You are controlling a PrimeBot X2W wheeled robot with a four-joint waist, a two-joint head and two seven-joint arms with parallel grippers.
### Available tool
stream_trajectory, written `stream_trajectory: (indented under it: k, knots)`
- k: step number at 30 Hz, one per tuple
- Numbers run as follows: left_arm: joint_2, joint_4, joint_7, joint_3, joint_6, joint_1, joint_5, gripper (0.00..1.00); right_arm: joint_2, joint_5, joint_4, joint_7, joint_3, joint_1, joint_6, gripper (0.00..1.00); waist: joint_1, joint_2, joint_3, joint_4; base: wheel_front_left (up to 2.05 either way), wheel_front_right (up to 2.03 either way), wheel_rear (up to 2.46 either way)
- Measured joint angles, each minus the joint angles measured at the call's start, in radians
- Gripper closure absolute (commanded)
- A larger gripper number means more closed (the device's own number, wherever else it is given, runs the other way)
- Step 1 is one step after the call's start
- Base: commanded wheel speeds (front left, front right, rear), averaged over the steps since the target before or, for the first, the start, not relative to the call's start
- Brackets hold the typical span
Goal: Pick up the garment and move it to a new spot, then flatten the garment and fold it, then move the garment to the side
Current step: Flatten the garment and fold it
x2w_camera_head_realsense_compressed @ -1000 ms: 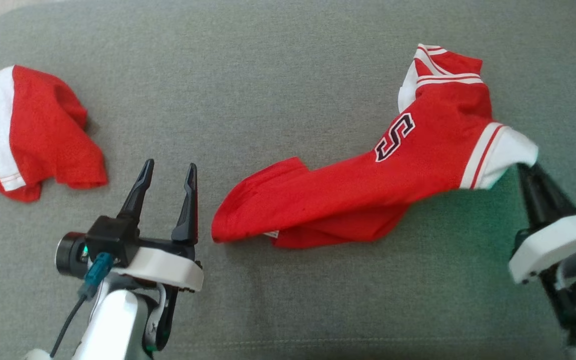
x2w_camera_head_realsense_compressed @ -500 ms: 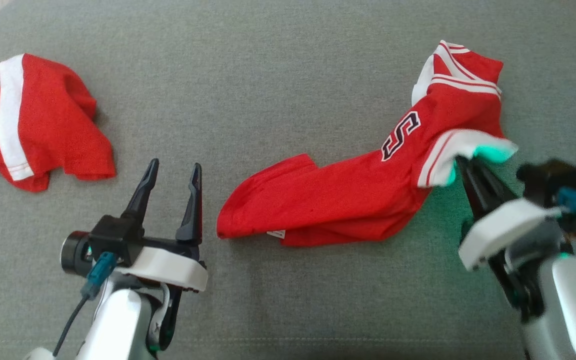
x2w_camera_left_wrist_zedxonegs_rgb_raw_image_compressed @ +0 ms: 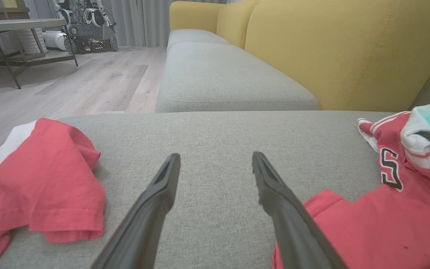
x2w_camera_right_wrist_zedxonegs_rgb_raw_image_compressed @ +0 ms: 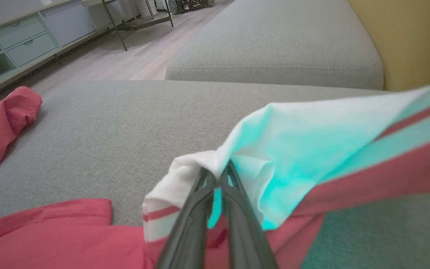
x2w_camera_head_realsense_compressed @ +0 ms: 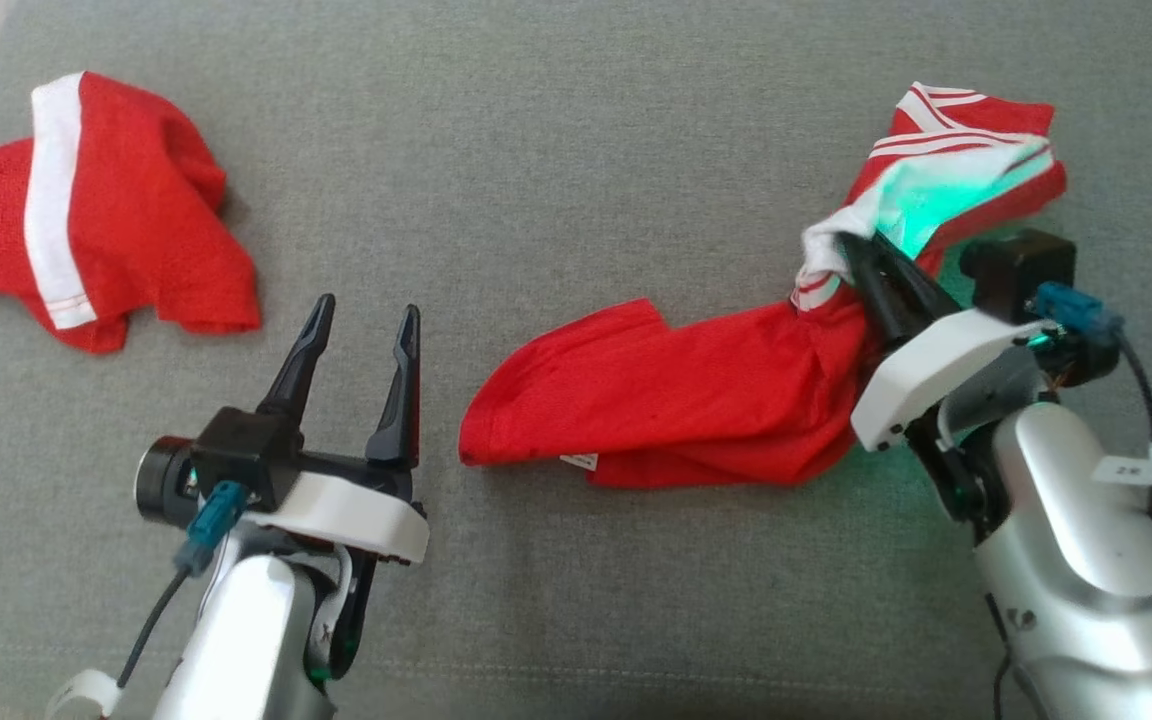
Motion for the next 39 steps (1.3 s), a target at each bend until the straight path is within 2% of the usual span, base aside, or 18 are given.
stream_trajectory:
  k: [5,10,14,20,29,39]
  knots:
    - [-0.002,0.002,0.0,0.002,-0.004,0.0,0.0,0.0,0.003,0.025,0.077,-0.049,0.019,-0.008,0.0,0.0,0.0,0.0,-0.001,0.006,0.0,0.0,0.0]
    - [-0.003,0.007,0.0,0.007,-0.004,0.004,0.0,0.0,0.005,0.037,0.073,-0.112,0.008,0.01,0.0,0.0,0.0,0.0,-0.021,-0.007,0.0,0.0,0.0]
    - [-0.002,0.007,0.0,0.013,-0.004,0.008,0.002,0.0,0.006,0.035,0.009,-0.152,-0.023,0.089,0.0,0.0,0.0,0.0,-0.042,-0.02,0.0,0.0,0.0]
    - [0.005,0.006,0.0,0.035,-0.002,0.048,0.009,0.0,0.007,-0.007,-0.13,-0.157,-0.095,0.187,0.0,0.0,0.0,0.0,-0.077,-0.043,0.0,0.0,0.0]
    - [0.019,0.006,0.0,0.038,0.012,0.106,0.011,0.0,0.013,-0.08,-0.325,-0.126,-0.158,0.31,0.0,0.0,0.0,0.0,-0.144,-0.069,0.0,0.0,0.0]
    - [0.036,-0.009,0.003,0.039,0.024,0.17,0.01,0.0,0.023,-0.088,-0.418,-0.076,-0.184,0.417,0.0,0.0,0.0,0.0,-0.177,-0.085,0.0,0.0,0.0]
